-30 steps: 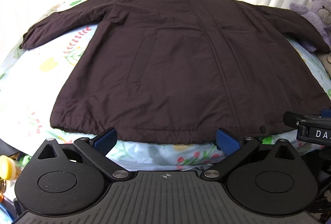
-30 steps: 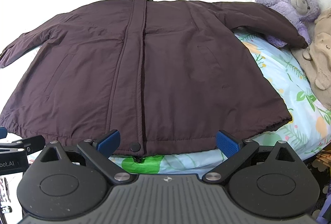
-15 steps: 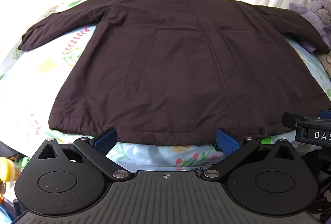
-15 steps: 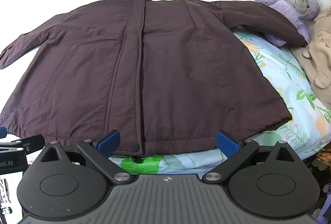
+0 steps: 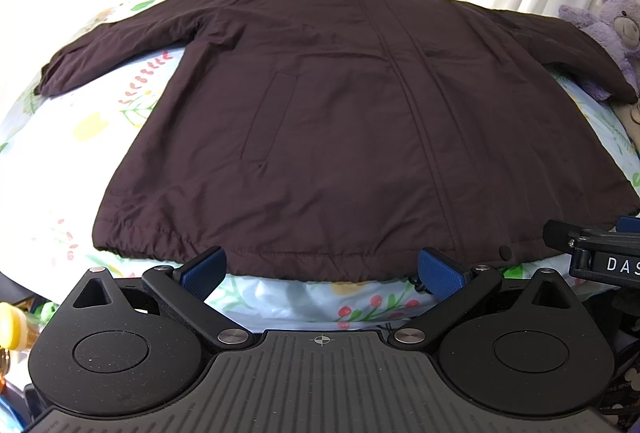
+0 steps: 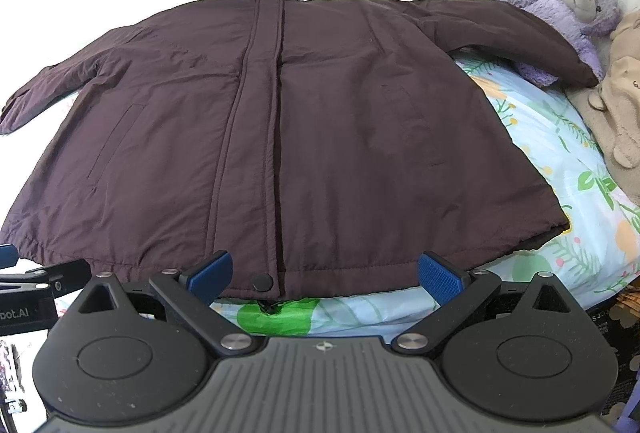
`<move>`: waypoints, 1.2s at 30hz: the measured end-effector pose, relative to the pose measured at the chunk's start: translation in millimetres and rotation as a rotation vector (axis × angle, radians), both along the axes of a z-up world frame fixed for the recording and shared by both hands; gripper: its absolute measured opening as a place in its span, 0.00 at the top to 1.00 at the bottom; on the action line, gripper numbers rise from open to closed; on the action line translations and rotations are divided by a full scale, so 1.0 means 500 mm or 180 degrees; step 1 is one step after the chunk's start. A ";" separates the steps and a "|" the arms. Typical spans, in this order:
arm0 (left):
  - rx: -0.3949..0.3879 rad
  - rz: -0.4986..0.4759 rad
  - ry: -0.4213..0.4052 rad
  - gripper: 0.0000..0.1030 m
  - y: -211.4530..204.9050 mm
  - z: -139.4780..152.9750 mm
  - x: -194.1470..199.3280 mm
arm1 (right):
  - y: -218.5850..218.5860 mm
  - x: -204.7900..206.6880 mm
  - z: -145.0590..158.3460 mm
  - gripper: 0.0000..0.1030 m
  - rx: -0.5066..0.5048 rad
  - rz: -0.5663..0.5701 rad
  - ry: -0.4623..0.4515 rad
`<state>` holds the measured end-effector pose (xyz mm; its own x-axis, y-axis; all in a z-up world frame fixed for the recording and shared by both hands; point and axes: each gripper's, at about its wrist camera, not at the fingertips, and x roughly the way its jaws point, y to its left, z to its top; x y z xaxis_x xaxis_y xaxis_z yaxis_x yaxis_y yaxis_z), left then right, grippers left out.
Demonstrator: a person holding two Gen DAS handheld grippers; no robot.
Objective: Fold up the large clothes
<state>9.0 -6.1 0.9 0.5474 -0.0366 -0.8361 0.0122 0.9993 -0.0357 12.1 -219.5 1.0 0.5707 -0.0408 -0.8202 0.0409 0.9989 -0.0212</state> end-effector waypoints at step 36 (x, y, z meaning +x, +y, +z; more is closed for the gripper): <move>-0.0034 0.0002 0.0071 0.00 0.011 -0.009 0.013 | -0.011 0.008 -0.014 0.04 0.0082 -0.0041 0.0096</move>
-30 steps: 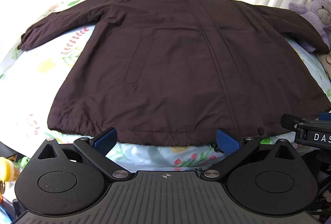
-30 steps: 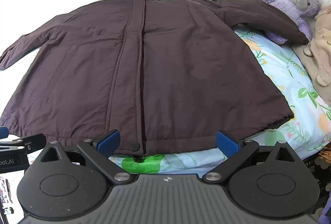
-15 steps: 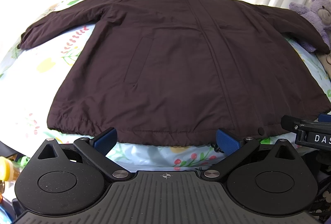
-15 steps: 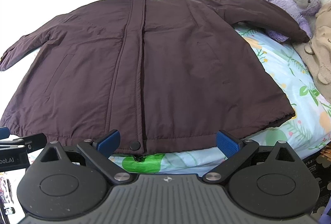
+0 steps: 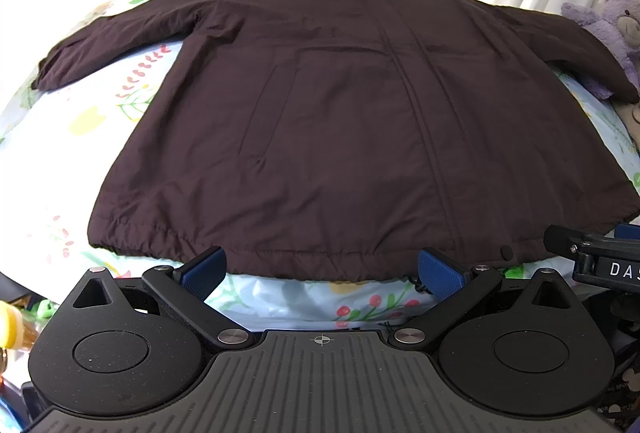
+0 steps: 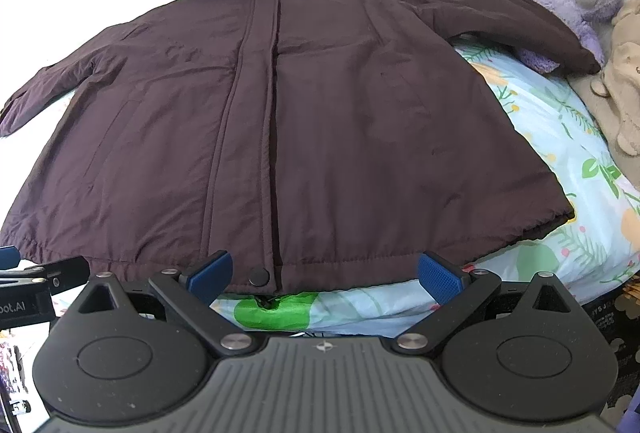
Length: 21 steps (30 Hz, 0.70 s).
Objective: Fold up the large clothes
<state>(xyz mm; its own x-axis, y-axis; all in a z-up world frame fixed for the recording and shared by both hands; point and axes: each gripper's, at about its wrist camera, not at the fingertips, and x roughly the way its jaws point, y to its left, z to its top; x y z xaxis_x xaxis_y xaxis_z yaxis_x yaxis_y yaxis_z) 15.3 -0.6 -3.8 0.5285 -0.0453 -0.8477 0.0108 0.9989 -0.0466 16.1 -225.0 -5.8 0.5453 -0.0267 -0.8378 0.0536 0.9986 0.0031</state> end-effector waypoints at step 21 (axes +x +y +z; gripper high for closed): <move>-0.0417 0.0349 -0.0294 0.00 0.059 -0.012 0.130 | -0.353 0.210 0.012 0.04 0.1557 -0.0897 -0.1585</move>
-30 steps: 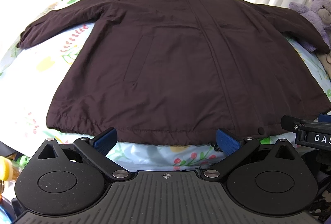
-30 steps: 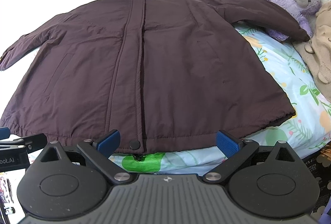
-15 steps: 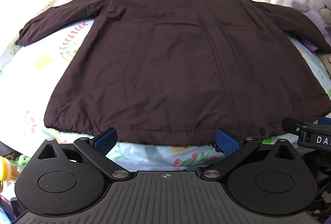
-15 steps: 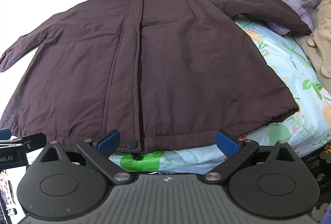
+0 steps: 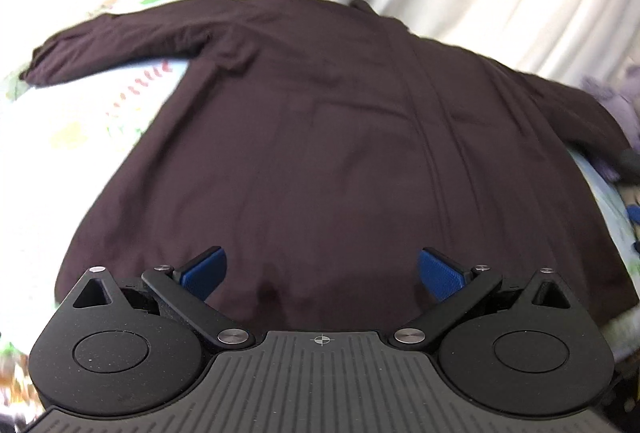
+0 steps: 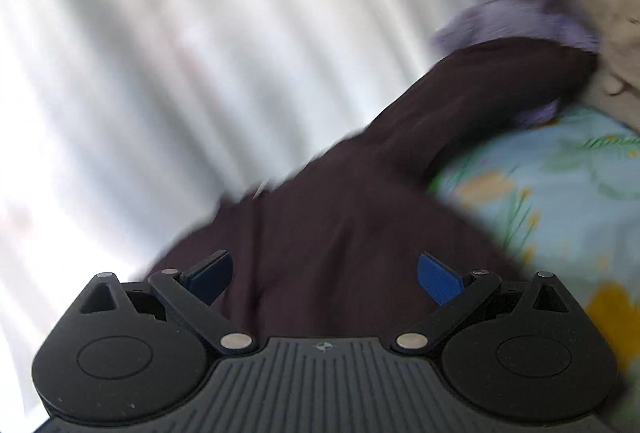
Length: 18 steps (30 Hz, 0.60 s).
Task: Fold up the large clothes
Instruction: 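Grasp the coat sleeve cuff near the teddy bear with the right gripper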
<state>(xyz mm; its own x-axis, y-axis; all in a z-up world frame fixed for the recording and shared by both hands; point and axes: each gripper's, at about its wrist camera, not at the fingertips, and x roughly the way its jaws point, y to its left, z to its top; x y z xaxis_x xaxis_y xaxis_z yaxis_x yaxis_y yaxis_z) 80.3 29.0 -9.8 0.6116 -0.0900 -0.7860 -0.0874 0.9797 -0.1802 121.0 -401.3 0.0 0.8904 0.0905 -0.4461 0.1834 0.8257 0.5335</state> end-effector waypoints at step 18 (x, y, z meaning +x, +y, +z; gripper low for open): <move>-0.0265 0.0503 0.0046 0.00 -0.013 -0.077 0.295 | -0.543 0.207 -0.199 0.68 0.1458 -0.1994 -0.0200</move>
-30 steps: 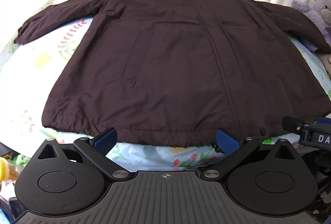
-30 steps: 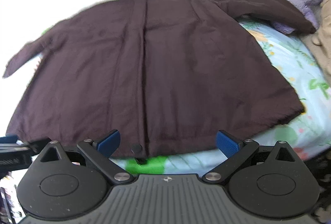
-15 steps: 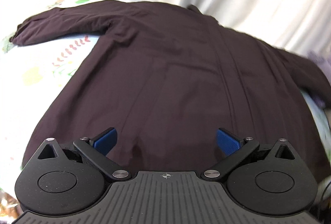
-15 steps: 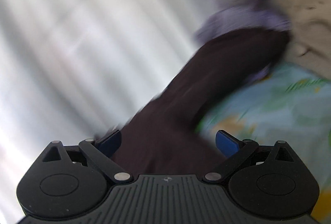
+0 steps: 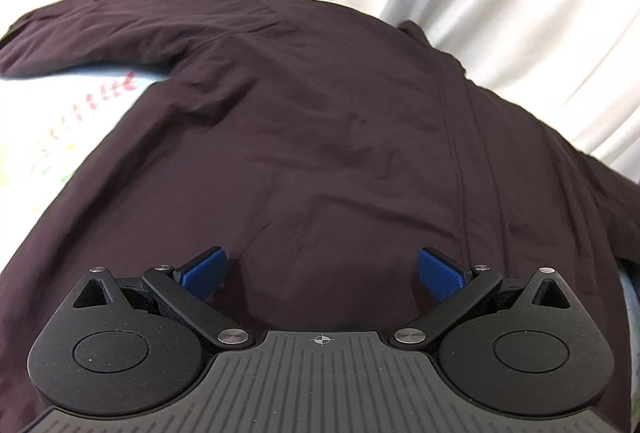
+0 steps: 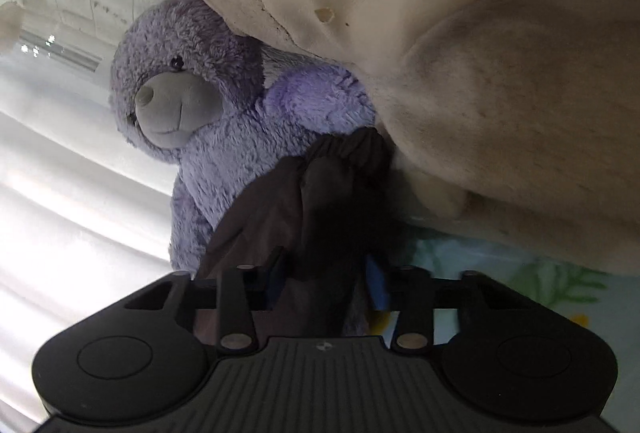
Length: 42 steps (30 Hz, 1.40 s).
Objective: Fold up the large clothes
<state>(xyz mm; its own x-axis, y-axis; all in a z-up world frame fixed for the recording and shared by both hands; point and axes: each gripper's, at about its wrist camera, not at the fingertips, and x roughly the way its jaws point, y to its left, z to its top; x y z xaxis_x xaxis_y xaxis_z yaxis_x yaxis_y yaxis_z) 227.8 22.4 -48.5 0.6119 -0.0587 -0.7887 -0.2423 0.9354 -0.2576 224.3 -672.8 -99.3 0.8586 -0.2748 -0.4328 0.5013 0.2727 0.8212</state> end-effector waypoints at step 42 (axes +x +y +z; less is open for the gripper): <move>0.0837 -0.1529 -0.0549 0.00 -0.659 -0.119 0.456 | 0.114 0.038 0.185 0.84 -0.1623 0.0625 0.0104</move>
